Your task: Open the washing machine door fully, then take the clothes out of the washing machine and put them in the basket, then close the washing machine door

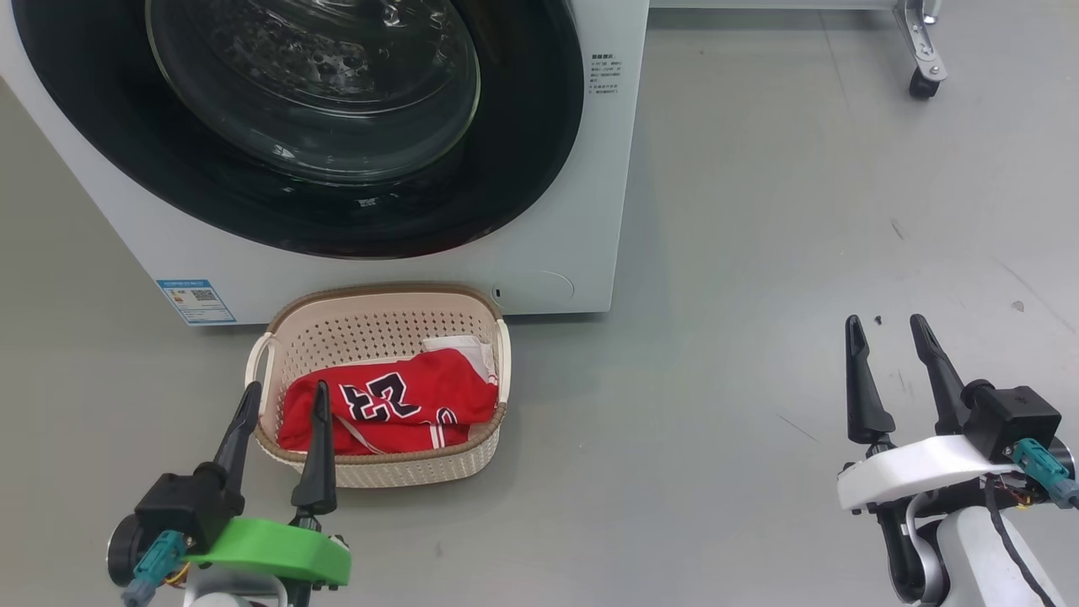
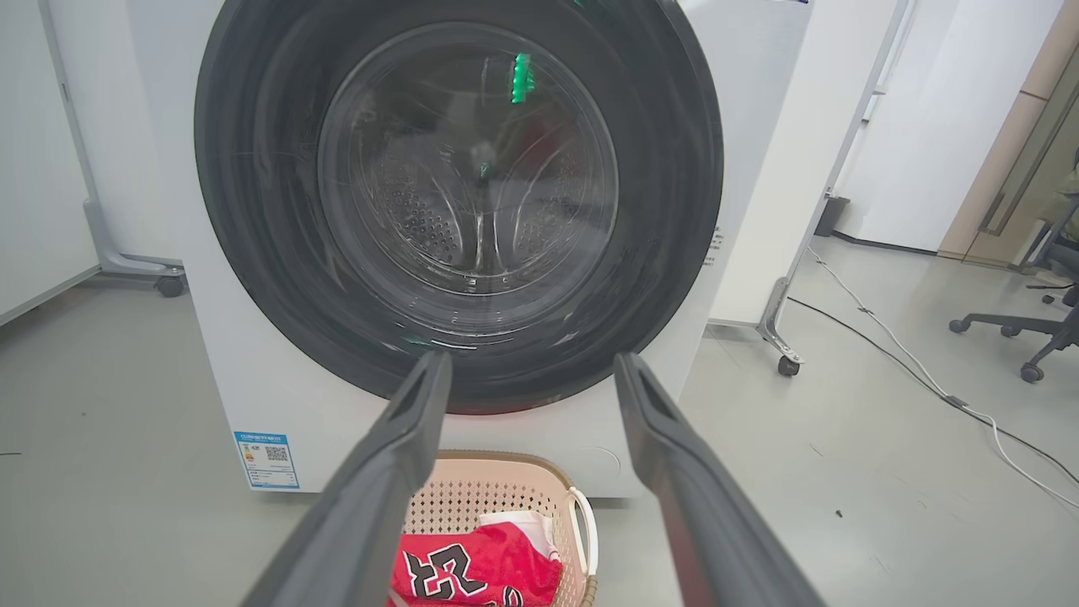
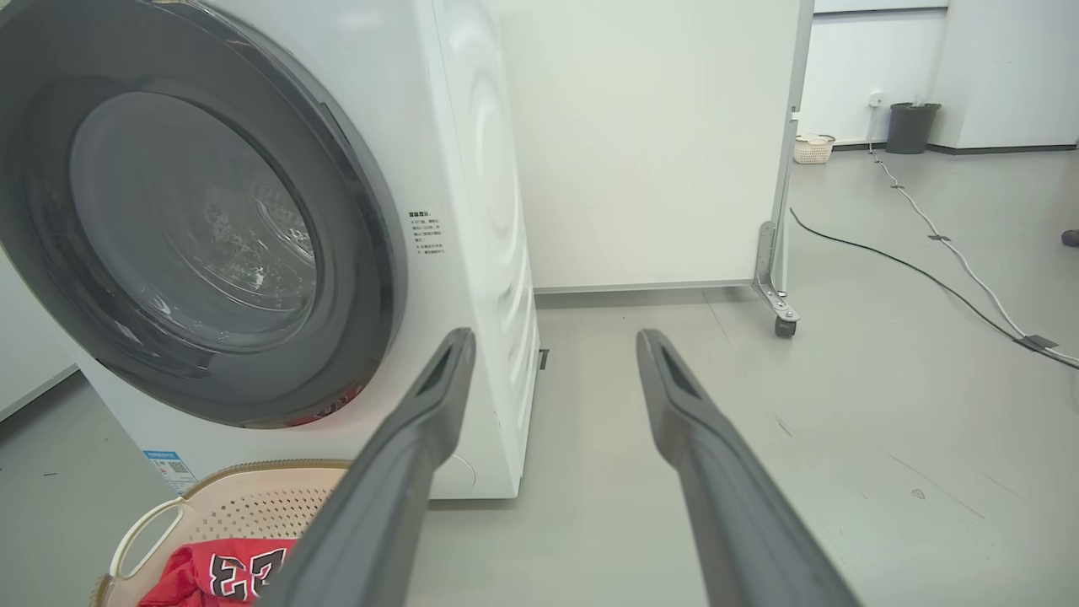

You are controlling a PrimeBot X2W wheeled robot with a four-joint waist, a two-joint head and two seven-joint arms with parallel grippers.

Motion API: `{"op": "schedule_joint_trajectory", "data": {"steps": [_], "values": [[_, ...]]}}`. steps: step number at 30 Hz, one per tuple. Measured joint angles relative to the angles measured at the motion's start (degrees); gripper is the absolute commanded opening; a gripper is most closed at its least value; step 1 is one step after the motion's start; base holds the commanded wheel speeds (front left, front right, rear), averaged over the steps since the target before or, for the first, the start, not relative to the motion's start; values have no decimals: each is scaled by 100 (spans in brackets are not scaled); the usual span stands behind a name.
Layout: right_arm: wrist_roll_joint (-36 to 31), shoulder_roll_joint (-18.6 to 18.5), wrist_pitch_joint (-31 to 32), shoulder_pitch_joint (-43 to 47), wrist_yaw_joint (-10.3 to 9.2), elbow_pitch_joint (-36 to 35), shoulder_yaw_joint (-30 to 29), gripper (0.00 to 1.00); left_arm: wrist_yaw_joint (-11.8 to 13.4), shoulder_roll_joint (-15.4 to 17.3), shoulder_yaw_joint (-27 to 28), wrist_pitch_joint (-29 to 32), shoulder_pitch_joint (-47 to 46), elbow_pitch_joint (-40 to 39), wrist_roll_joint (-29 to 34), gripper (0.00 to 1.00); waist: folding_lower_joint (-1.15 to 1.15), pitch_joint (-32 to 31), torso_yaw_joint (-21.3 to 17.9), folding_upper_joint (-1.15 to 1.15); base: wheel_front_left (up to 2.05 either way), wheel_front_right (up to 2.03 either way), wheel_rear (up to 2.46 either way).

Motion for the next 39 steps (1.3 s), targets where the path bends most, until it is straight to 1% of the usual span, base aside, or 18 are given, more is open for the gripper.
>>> {"op": "schedule_joint_trajectory", "data": {"steps": [11, 12, 17, 20, 24, 32, 39], "values": [[-18, 74, 0, 18, 49, 10, -35, 100, 0, 0, 45, 0, 15, 0, -165, 100, 0, -36, -34, 0, 0, 0, 0], [-18, 80, 0, 18, 49, 10, -41, 0, 0, 0, 53, 0, 26, -1, -207, 0, 0, -40, -40, 0, 0, 0, 0], [-9, 187, 9, 223, 47, 283, -14, 0, 1, -44, -5, 2, 154, 288, -208, 0, 0, -42, -42, 0, 0, 0, 0], [90, 200, 33, 272, 47, 298, -25, 0, 1, -56, -9, 3, 191, 300, -271, 0, 0, -46, -38, 0, 0, 0, 0], [285, 202, 103, 272, 47, 300, -88, 0, 1, -56, -4, 55, 191, 298, -536, 0, 0, -66, -23, 0, 0, 0, 0], [1011, 231, 282, 270, 48, 328, -200, 0, -1, -56, 82, 197, 192, 296, -1240, 0, 0, -101, 6, 0, 0, 0, 0], [1514, 246, 414, 270, 48, 336, -290, 0, -4, -57, 166, 347, 192, 297, -1662, 0, 0, -128, 26, 0, 0, 0, 0]]}}
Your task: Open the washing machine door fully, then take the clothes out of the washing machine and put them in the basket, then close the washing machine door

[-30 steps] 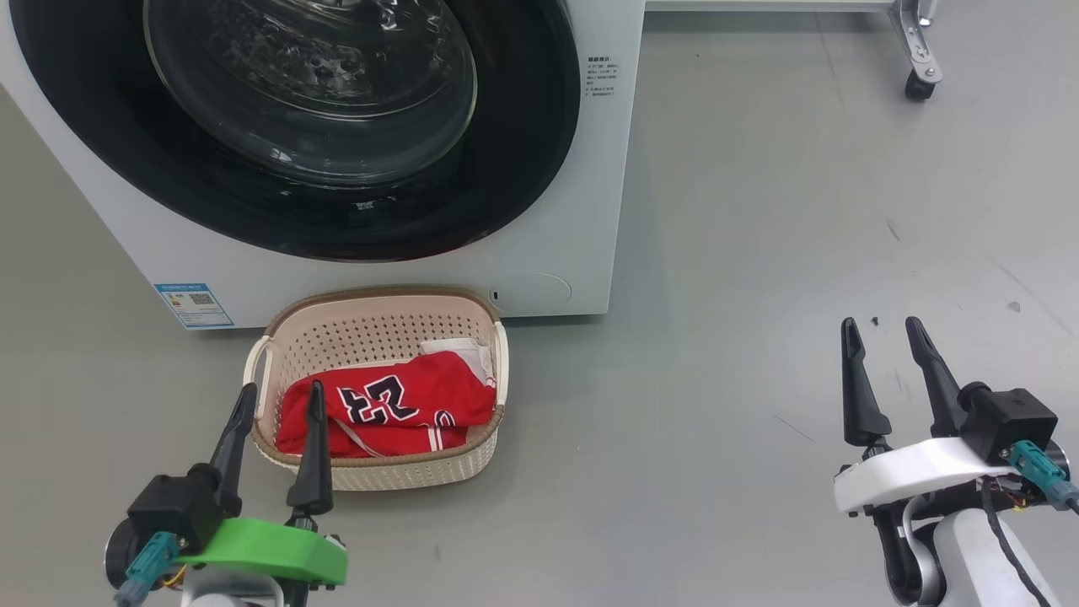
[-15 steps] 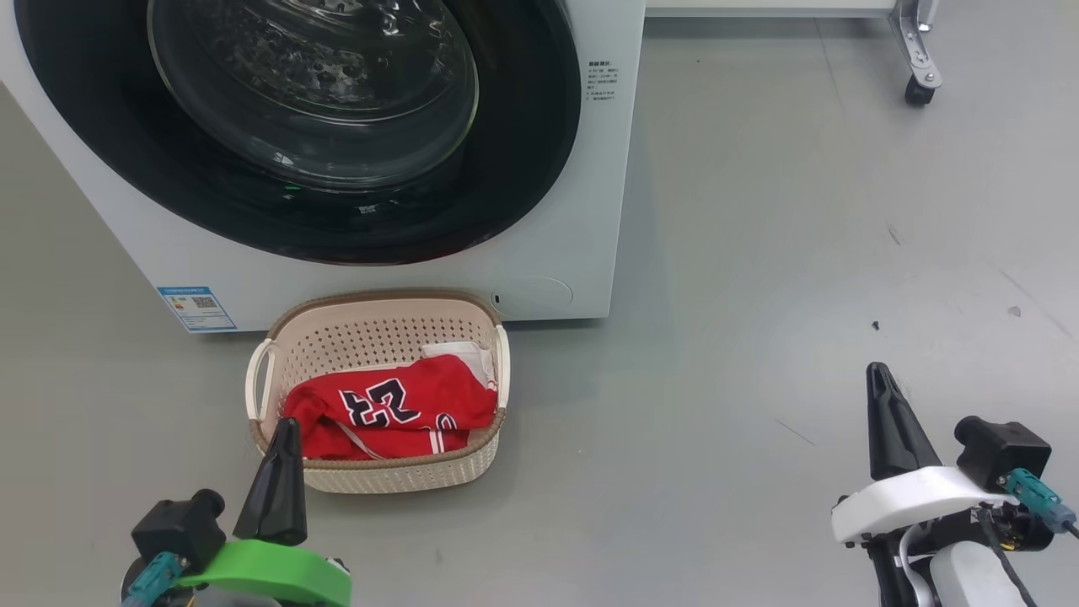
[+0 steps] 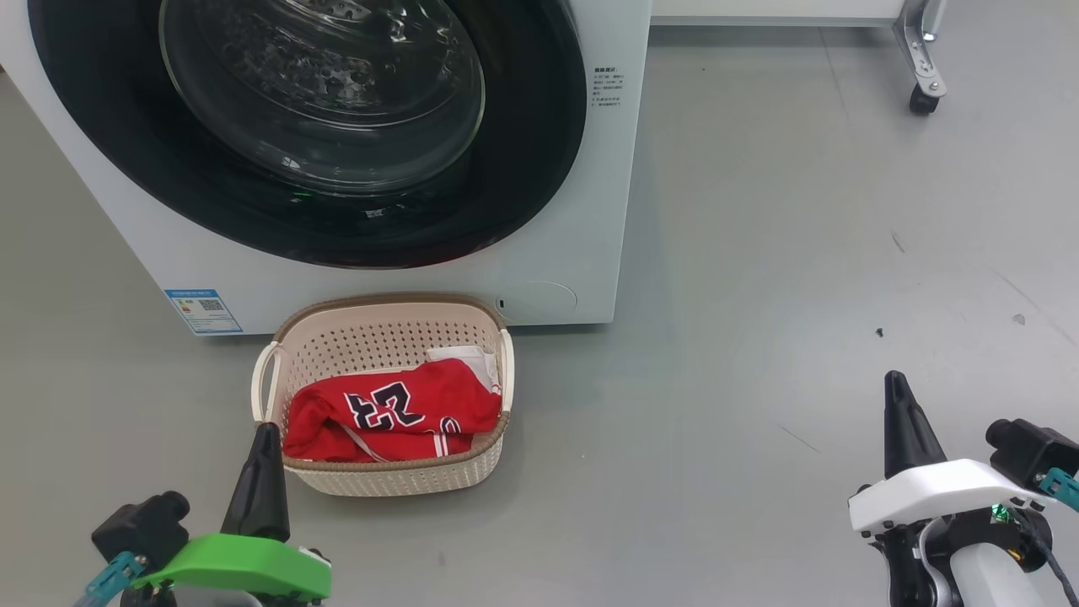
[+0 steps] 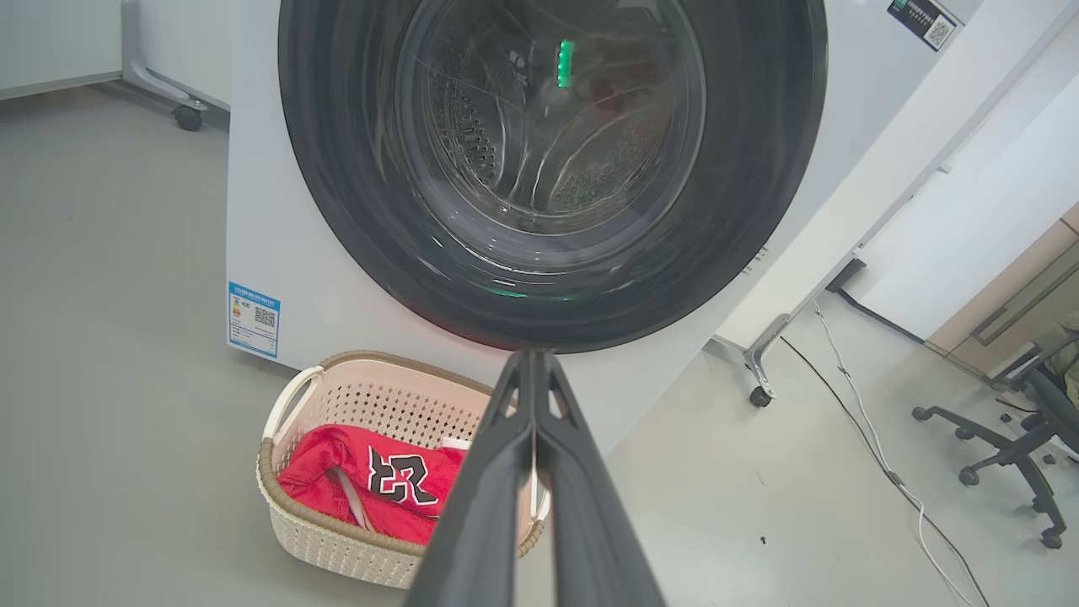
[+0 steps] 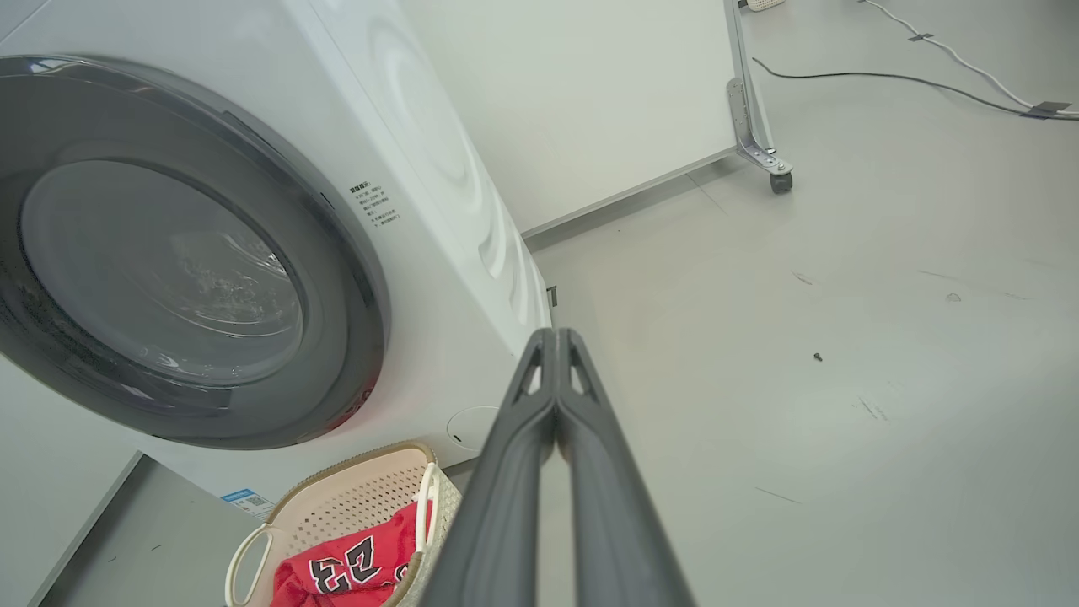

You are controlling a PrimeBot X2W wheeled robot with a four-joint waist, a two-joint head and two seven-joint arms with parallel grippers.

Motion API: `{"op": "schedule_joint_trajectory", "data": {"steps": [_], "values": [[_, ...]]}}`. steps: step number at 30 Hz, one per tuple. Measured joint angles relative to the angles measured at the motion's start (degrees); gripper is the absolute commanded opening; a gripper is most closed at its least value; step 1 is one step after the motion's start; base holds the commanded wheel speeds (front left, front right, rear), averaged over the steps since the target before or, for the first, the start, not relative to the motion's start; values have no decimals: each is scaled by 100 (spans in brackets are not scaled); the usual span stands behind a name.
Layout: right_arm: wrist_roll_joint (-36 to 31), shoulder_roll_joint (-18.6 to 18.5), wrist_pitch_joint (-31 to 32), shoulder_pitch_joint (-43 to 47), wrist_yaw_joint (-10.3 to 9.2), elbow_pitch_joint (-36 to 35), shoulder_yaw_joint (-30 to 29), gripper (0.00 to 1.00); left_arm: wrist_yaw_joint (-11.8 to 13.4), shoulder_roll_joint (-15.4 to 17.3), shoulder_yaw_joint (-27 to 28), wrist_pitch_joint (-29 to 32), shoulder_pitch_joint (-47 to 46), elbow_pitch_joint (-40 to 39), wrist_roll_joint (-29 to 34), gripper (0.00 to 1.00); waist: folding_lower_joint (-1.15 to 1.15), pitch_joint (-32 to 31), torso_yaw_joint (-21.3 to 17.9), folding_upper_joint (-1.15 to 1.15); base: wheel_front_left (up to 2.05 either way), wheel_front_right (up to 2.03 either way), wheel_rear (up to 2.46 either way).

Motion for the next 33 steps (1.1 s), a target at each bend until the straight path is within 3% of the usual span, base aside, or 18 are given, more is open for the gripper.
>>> {"op": "schedule_joint_trajectory", "data": {"steps": [33], "values": [[2332, 85, 709, -16, 44, 11, -492, 0, -120, 55, 381, 669, -16, 126, -2340, 0, 0, -128, 100, 0, 0, 0, 0]]}}
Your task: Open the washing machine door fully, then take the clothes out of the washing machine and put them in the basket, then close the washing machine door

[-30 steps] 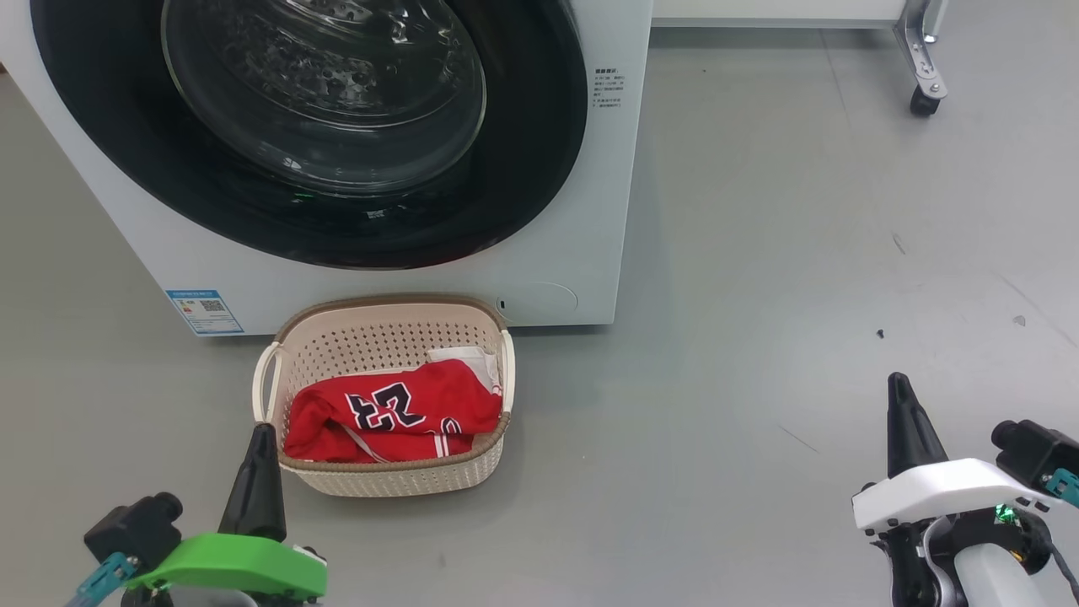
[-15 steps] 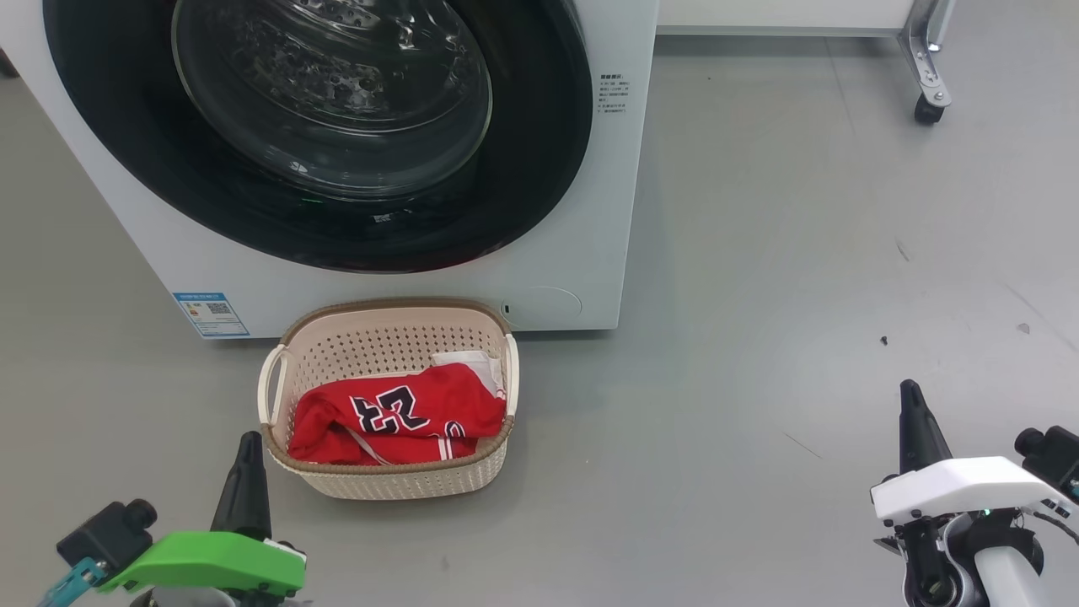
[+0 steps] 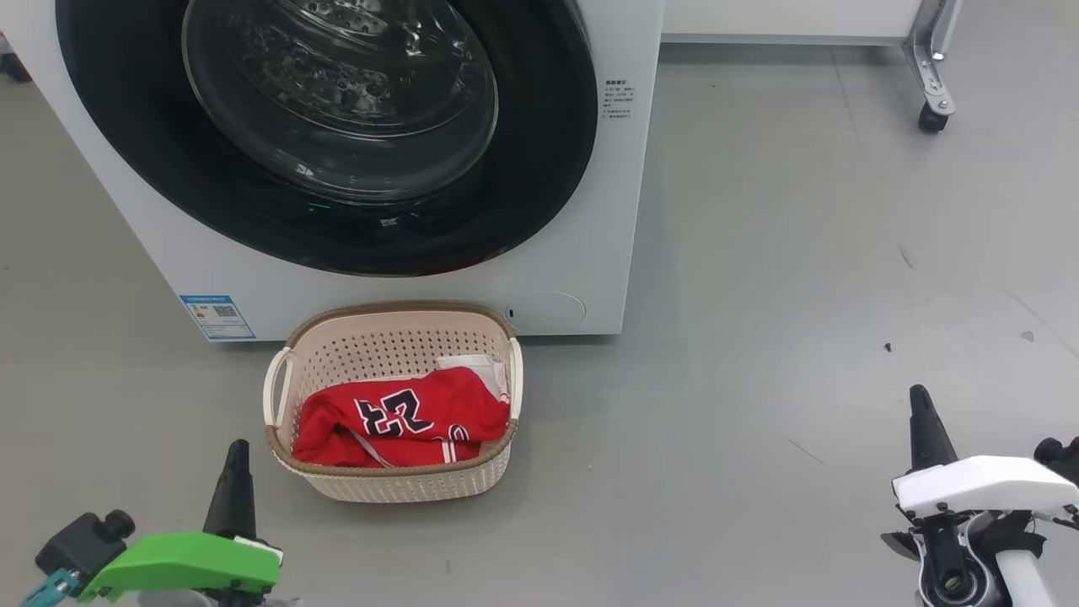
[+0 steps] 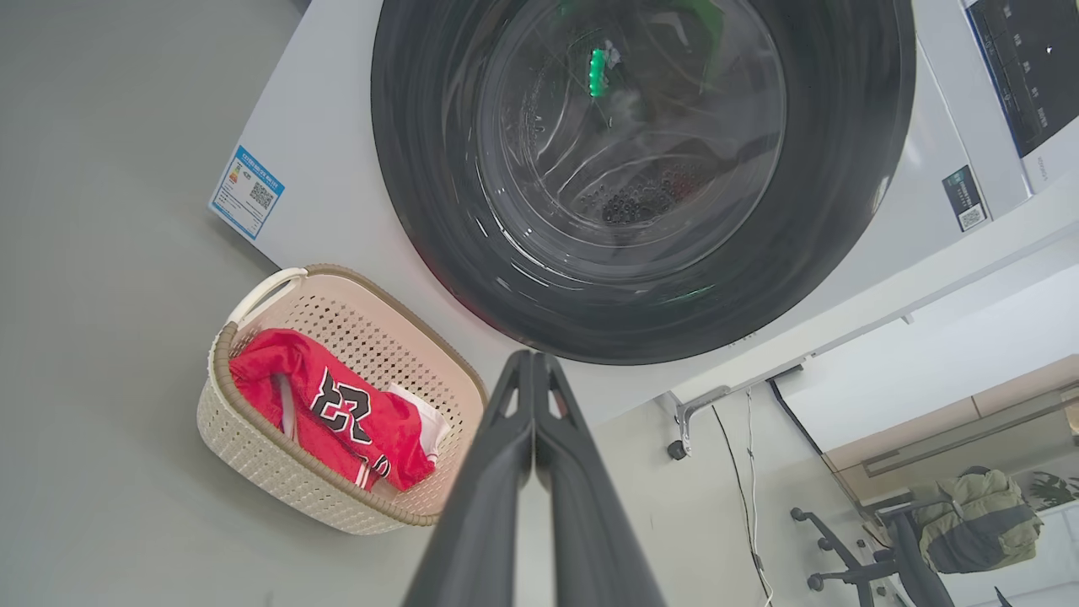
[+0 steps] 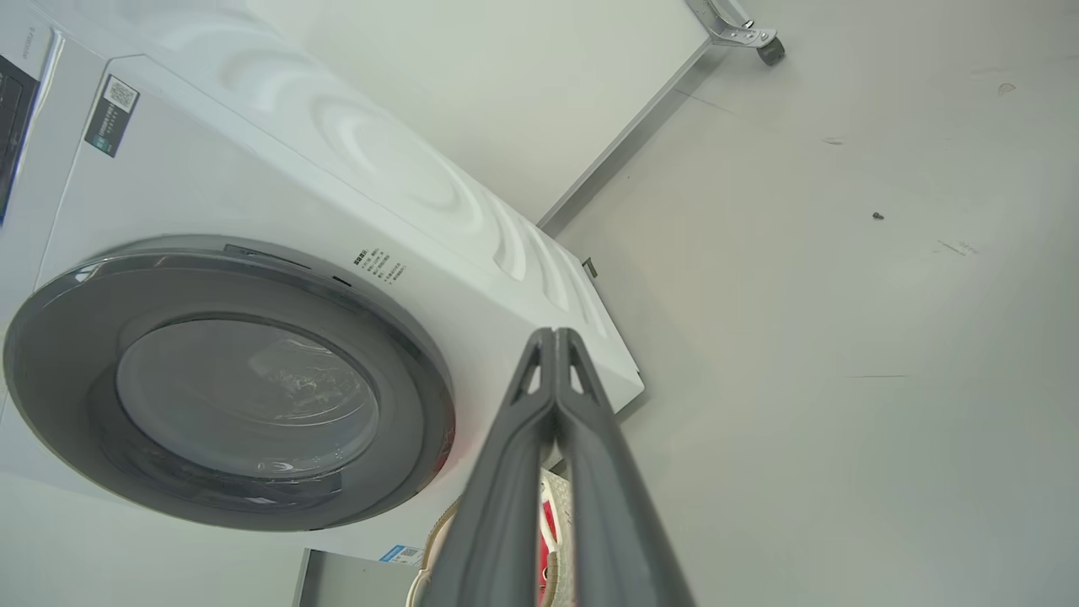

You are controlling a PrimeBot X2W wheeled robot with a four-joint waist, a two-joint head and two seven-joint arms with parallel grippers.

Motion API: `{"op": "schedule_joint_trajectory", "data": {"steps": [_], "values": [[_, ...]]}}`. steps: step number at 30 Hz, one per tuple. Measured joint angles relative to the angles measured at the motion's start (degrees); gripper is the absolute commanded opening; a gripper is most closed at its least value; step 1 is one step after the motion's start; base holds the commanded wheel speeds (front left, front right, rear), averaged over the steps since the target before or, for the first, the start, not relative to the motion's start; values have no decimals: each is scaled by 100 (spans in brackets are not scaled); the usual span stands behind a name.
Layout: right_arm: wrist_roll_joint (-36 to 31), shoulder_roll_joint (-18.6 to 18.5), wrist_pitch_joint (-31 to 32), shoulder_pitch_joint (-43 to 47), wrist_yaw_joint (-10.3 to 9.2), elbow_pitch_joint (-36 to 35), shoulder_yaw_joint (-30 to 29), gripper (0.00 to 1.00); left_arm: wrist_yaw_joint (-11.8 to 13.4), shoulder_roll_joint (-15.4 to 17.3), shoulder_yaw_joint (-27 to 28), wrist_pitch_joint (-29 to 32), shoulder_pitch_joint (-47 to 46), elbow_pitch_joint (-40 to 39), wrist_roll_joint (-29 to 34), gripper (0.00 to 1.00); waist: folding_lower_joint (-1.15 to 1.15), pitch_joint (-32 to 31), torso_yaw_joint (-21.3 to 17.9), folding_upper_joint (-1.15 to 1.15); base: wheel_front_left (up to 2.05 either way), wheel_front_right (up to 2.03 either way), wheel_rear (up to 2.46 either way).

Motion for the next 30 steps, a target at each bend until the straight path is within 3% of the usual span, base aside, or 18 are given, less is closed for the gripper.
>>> {"op": "schedule_joint_trajectory", "data": {"steps": [30], "values": [[2019, 78, 601, -10, 8, 1, -401, 0, -74, 45, 333, 549, -120, 113, -1962, 0, 0, -110, 88, 0, 0, 0, 0]]}}
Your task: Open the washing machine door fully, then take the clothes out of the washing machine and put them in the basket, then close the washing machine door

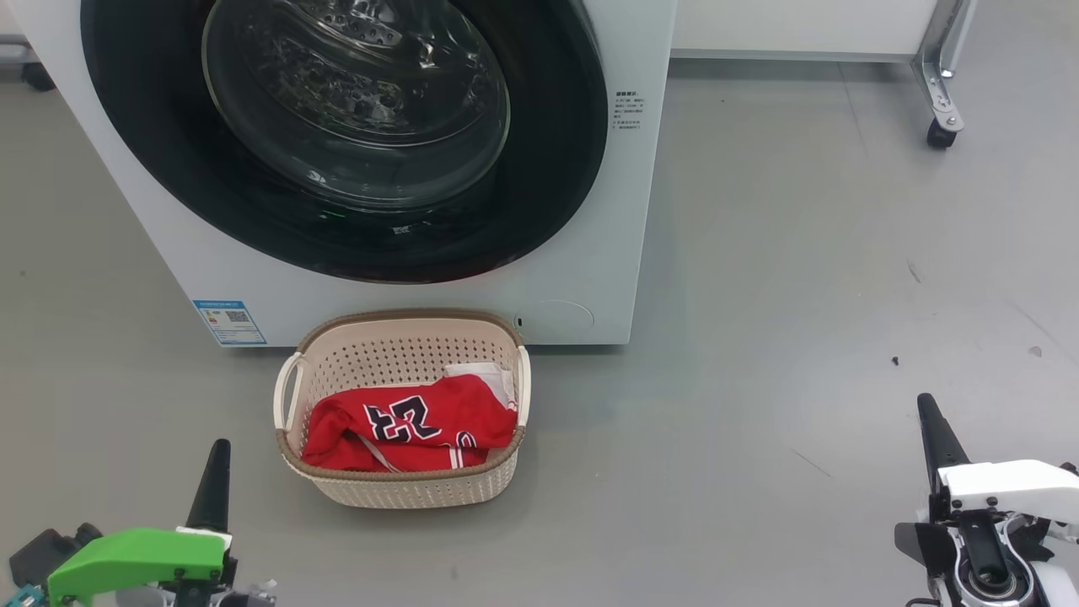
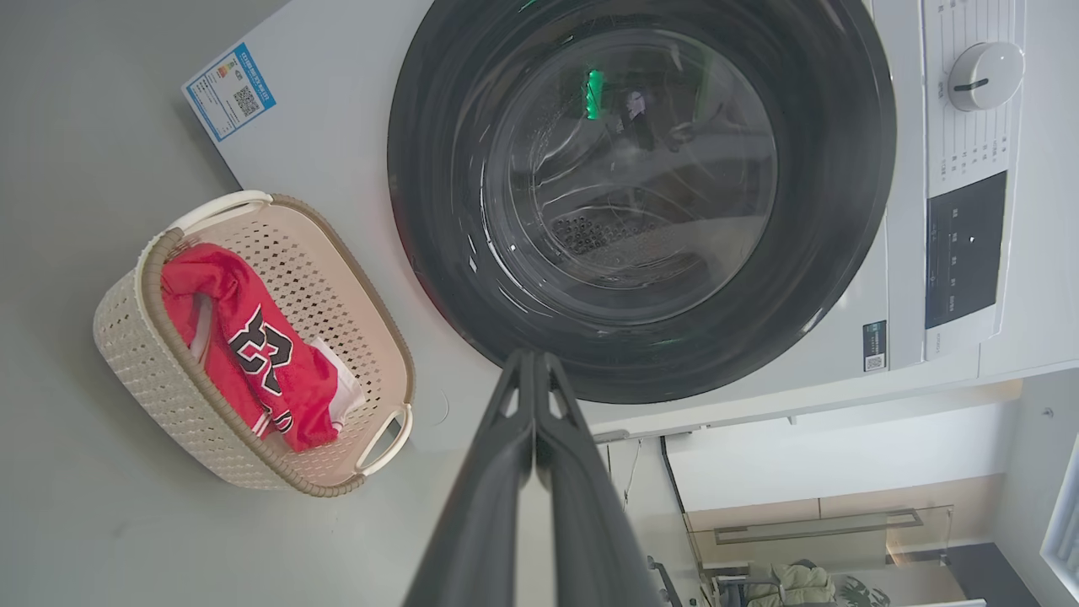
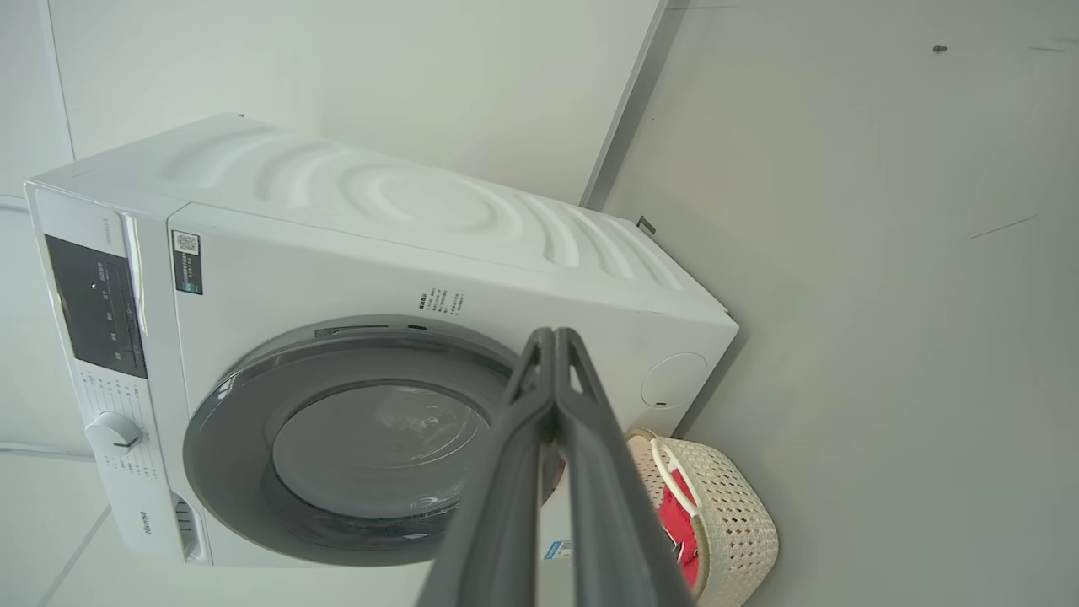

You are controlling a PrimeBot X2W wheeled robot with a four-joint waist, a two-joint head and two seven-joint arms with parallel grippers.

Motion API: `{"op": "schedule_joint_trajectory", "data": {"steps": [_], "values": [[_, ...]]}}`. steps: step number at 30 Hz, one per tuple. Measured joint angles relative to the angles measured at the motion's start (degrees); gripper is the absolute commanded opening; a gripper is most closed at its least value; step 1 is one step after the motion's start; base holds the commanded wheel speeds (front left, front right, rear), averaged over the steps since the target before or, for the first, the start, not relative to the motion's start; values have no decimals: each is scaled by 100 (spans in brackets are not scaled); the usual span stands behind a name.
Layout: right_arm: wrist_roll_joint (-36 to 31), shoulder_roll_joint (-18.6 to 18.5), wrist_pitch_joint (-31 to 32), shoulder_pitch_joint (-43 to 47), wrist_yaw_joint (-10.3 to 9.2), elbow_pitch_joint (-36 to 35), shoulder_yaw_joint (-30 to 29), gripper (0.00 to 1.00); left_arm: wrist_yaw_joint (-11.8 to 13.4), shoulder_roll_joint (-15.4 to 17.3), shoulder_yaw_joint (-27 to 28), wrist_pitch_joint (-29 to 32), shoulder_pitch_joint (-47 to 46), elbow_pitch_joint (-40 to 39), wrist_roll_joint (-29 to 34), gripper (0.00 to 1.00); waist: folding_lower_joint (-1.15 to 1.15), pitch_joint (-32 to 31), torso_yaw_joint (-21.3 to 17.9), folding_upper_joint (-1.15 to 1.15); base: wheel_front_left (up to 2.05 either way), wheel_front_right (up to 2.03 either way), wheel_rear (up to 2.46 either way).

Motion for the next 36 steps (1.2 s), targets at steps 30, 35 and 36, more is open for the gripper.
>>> {"op": "schedule_joint_trajectory", "data": {"steps": [30, 35, 36], "values": [[1280, 49, 350, -23, 19, 0, -248, 0, -52, 29, 202, 312, -76, 83, -1279, 0, 0, -66, 53, 0, 0, 0, 0], [1280, 51, 350, -23, 47, -1, -248, 0, -52, 29, 204, 312, -76, 83, -1279, 0, 0, -66, 54, 0, 0, 0, 0], [1280, 51, 350, -24, 47, -1, -248, 0, -52, 29, 205, 312, -76, 83, -1279, 0, 0, -66, 54, 0, 0, 0, 0]]}}
